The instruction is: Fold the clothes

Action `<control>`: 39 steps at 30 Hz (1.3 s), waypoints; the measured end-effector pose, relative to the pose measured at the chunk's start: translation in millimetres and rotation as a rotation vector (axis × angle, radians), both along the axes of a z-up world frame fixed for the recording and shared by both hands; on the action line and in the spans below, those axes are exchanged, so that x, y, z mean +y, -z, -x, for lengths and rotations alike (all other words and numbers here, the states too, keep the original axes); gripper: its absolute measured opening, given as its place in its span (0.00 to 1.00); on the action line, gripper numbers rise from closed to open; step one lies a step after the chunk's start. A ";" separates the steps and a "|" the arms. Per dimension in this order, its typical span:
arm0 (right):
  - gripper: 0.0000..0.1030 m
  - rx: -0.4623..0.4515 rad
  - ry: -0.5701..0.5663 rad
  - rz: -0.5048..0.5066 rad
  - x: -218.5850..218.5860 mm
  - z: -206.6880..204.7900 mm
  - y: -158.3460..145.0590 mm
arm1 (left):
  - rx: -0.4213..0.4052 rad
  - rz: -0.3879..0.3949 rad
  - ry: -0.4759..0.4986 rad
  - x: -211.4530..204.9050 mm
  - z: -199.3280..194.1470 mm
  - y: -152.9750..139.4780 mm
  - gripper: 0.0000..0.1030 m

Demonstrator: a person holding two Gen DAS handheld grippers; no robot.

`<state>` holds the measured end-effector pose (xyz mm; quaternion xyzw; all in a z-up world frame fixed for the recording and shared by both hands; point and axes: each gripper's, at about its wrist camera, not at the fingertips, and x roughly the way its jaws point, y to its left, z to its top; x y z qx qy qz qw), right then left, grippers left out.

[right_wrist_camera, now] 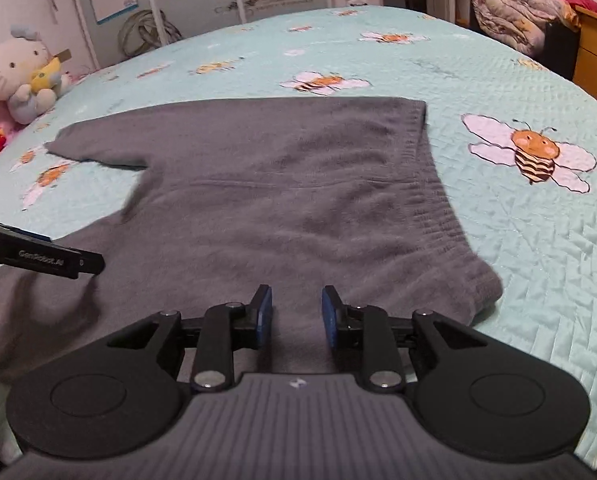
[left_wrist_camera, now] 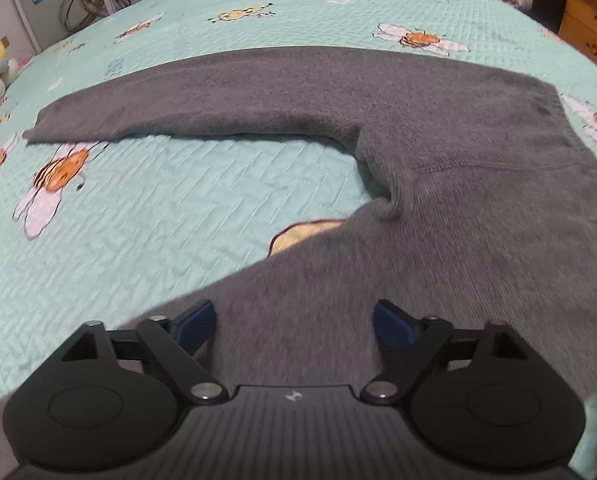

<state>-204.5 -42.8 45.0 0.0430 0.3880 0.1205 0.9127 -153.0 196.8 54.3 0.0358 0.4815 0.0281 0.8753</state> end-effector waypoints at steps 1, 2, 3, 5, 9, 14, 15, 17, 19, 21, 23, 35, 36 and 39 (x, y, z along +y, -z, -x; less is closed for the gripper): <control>0.27 -0.003 -0.009 -0.008 4.3 4.3 -2.7 | -0.004 0.011 -0.003 5.7 8.4 -1.1 0.82; 0.27 -0.007 -0.018 -0.016 8.5 8.7 -5.4 | -0.009 0.022 -0.006 11.3 16.9 -2.3 0.82; 0.27 -0.010 -0.029 -0.027 12.9 12.4 -7.2 | -0.013 0.033 -0.009 17.0 25.3 -3.4 0.80; 0.27 -0.018 -0.058 -0.059 21.9 18.2 -8.2 | -0.005 0.058 -0.007 28.7 43.0 1.7 0.77; 0.27 0.035 -0.089 -0.096 25.4 21.0 12.6 | -0.030 0.046 0.023 45.2 73.9 16.0 0.80; 0.27 0.056 -0.048 -0.105 6.3 29.1 13.5 | -0.055 0.085 0.014 59.5 82.0 19.7 0.84; 0.27 0.051 -0.036 -0.109 3.0 30.0 8.9 | -0.055 0.086 0.011 60.0 81.7 20.3 0.86; 0.27 0.017 -0.007 -0.115 -3.7 28.5 -2.3 | -0.055 0.082 0.006 59.5 82.0 21.4 0.88; 0.28 -0.003 0.040 -0.141 -18.4 19.3 -3.9 | -0.055 0.077 0.000 58.9 82.3 22.4 0.90; 0.28 -0.023 0.087 -0.167 -33.1 10.2 -5.4 | -0.055 0.072 -0.005 58.4 82.6 23.5 0.93; 0.28 0.013 0.162 -0.168 -53.3 -3.1 8.2 | -0.055 0.068 -0.011 57.8 82.8 24.5 0.94; 0.28 -0.017 0.215 -0.218 -84.0 -9.4 6.8 | -0.042 0.048 -0.042 56.6 76.6 27.6 1.00; 0.28 -0.013 0.211 -0.191 -85.3 -12.1 10.3 | -0.037 0.048 -0.043 56.7 75.5 27.2 1.00; 0.23 0.028 0.196 -0.197 -96.0 -14.6 31.1 | -0.004 0.052 -0.051 57.2 69.9 25.1 1.00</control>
